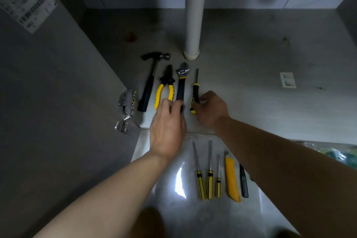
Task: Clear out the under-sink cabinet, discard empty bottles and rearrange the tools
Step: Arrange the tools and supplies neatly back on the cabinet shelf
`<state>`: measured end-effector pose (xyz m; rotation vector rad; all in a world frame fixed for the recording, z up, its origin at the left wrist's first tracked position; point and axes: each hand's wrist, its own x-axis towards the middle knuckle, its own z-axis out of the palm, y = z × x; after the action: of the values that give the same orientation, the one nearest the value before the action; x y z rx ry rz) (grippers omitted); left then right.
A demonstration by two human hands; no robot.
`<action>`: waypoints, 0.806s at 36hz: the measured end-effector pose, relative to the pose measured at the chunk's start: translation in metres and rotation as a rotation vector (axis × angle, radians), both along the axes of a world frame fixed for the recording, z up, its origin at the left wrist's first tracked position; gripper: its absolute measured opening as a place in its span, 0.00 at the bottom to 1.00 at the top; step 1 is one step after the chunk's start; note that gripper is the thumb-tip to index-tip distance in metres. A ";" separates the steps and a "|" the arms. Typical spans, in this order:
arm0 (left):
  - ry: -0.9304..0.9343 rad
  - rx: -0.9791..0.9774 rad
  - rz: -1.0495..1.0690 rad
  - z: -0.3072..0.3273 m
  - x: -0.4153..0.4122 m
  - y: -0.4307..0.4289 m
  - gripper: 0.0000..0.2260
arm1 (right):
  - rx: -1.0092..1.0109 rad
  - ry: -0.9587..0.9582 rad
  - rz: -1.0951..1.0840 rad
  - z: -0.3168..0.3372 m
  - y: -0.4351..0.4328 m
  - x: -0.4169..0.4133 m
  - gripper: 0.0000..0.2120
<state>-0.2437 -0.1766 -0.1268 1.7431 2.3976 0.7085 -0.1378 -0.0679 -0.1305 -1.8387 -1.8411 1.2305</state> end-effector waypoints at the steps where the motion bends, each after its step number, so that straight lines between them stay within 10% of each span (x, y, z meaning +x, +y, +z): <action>1: -0.030 0.035 -0.040 -0.003 0.003 -0.008 0.12 | -0.022 0.019 0.000 0.000 -0.002 0.002 0.16; 15: -0.339 -0.679 -0.433 -0.073 0.030 -0.086 0.17 | -0.035 -0.076 0.219 -0.004 -0.091 0.087 0.07; 21: -0.397 -0.765 -0.498 -0.083 0.041 -0.089 0.18 | -0.385 -0.261 0.197 -0.038 -0.138 0.101 0.05; 29: -0.185 -0.812 -0.478 -0.085 0.030 -0.093 0.15 | -0.255 -0.515 0.223 -0.069 -0.165 0.087 0.11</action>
<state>-0.2141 -0.2700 -0.2121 1.6498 1.6589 -0.1546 -0.0510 -0.2324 -0.1994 -2.3102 -2.2957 1.1855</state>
